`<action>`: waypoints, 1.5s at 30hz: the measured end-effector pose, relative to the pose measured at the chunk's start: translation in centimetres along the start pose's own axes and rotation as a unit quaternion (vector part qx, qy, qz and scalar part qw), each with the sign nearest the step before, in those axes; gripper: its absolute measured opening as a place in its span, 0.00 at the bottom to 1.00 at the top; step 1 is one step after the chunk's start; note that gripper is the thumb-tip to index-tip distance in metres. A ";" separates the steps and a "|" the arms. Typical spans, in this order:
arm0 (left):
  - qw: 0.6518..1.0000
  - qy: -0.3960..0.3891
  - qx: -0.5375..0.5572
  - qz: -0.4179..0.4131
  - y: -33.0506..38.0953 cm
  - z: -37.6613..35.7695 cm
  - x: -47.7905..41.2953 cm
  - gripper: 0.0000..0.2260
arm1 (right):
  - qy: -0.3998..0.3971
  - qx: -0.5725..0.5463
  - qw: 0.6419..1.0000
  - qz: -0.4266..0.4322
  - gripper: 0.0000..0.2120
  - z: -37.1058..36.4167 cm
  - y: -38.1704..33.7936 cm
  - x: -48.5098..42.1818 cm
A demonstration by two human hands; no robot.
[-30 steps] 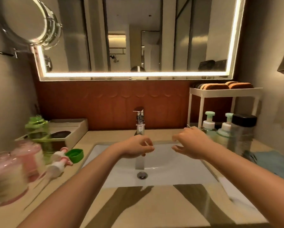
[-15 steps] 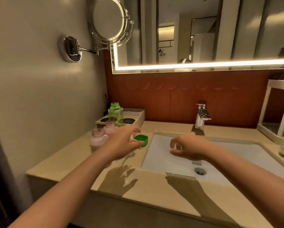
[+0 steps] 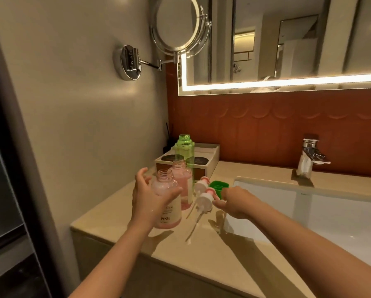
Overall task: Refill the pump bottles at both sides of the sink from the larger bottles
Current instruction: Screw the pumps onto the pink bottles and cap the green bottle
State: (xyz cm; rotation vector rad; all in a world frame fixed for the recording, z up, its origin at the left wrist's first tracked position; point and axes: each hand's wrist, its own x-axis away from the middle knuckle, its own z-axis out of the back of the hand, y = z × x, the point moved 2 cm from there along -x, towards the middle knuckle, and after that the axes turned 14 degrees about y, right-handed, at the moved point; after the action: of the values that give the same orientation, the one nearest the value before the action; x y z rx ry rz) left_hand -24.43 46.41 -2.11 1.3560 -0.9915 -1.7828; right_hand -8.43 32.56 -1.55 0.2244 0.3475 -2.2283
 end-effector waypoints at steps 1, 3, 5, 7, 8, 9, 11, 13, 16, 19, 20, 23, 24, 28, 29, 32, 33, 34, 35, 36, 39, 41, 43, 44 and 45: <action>1.000 0.002 0.015 0.010 -0.5 -0.2 0.1 0.41 | 0.004 -0.015 1.000 -0.015 0.17 -0.5 0.0 -0.5; 0.998 0.003 0.047 0.029 -1.4 -0.8 0.2 0.38 | 0.006 -0.043 0.998 -0.039 0.16 -1.5 -0.1 -1.5; 0.997 0.014 0.064 0.031 -2.0 -1.5 0.3 0.35 | 0.003 -0.058 0.997 -0.056 0.17 -2.5 -0.5 -2.4; 0.996 0.033 0.078 0.025 -2.5 -1.9 0.4 0.36 | 0.019 -0.080 0.994 -0.073 0.20 -3.4 -0.8 -3.1; 0.996 0.040 0.081 0.020 -2.6 -2.1 0.6 0.36 | 0.031 -0.088 0.992 -0.079 0.21 -3.7 -1.0 -3.3; 0.996 0.042 0.082 0.013 -2.6 -2.3 0.7 0.36 | 0.042 -0.090 0.992 -0.083 0.22 -4.0 -1.0 -3.6; 0.996 0.042 0.078 0.001 -2.9 -2.5 0.9 0.36 | 0.057 -0.079 0.991 -0.089 0.24 -4.6 -1.2 -4.1; 0.997 0.038 0.071 -0.007 -3.1 -2.7 0.9 0.36 | 0.064 -0.079 0.990 -0.098 0.26 -5.0 -1.1 -4.4; 0.998 0.029 0.051 -0.009 -3.5 -2.9 0.7 0.39 | 0.070 -0.085 0.988 -0.110 0.26 -5.4 -1.2 -4.9; 0.999 0.030 0.042 -0.010 -3.7 -3.0 0.6 0.40 | 0.065 -0.098 0.986 -0.118 0.24 -5.6 -1.5 -5.3; 0.999 0.030 0.043 -0.010 -3.7 -3.0 0.6 0.39 | 0.063 -0.103 0.985 -0.121 0.23 -5.7 -1.5 -5.3; 0.998 0.029 0.049 -0.004 -4.0 -3.0 0.5 0.38 | 0.057 -0.107 0.985 -0.126 0.20 -5.6 -1.2 -5.5; 0.998 0.031 0.048 -0.002 -4.0 -3.0 0.5 0.37 | 0.058 -0.114 0.983 -0.132 0.19 -5.5 -1.0 -5.4; 0.998 0.031 0.045 -0.001 -4.2 -3.1 0.4 0.36 | 0.083 -0.249 0.950 -0.171 0.16 -3.2 -0.3 -4.7; 0.998 0.029 0.050 0.000 -4.2 -3.1 0.4 0.36 | 0.093 -0.297 0.934 -0.175 0.14 -2.3 -0.3 -4.4; 0.998 0.024 0.059 0.004 -4.1 -3.2 0.4 0.37 | 0.128 -0.431 0.871 -0.199 0.10 -0.2 -0.2 -3.9; 0.998 0.021 0.060 0.006 -4.1 -3.2 0.5 0.37 | 0.141 -0.477 0.842 -0.208 0.08 0.4 -0.2 -3.8; 0.998 0.017 0.062 0.009 -4.1 -3.1 0.6 0.37 | 0.155 -0.523 0.810 -0.216 0.07 1.1 -0.3 -3.8; 0.998 0.012 0.064 0.012 -4.2 -3.1 0.7 0.37 | 0.168 -0.570 0.773 -0.224 0.05 1.7 -0.5 -3.7; 0.998 0.007 0.065 0.013 -4.2 -3.1 0.7 0.37 | 0.182 -0.614 0.732 -0.232 0.04 2.4 -0.7 -3.7; 0.997 -0.010 0.072 0.005 -4.4 -3.2 0.8 0.38 | 0.214 -0.712 0.620 -0.251 0.04 4.5 -1.4 -3.7; 0.996 -0.026 0.086 0.001 -4.3 -3.4 0.9 0.40 | 0.229 -0.738 0.585 -0.246 0.07 5.4 -1.9 -3.9; 0.995 -0.042 0.093 -0.004 -4.2 -3.5 1.0 0.40 | 0.245 -0.745 0.573 -0.238 0.15 6.1 -2.3 -4.1; 0.994 -0.048 0.096 -0.007 -4.2 -3.6 1.0 0.40 | 0.253 -0.742 0.575 -0.234 0.17 6.3 -2.5 -4.2; 0.994 -0.051 0.100 -0.008 -4.2 -3.6 1.0 0.40 | 0.261 -0.739 0.578 -0.227 0.19 6.5 -2.6 -4.3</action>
State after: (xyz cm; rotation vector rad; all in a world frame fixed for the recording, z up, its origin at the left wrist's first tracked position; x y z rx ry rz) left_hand -21.45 47.00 -6.83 1.4084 -1.2455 -1.8189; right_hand -8.03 35.18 6.29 -0.1826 2.6125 -1.4555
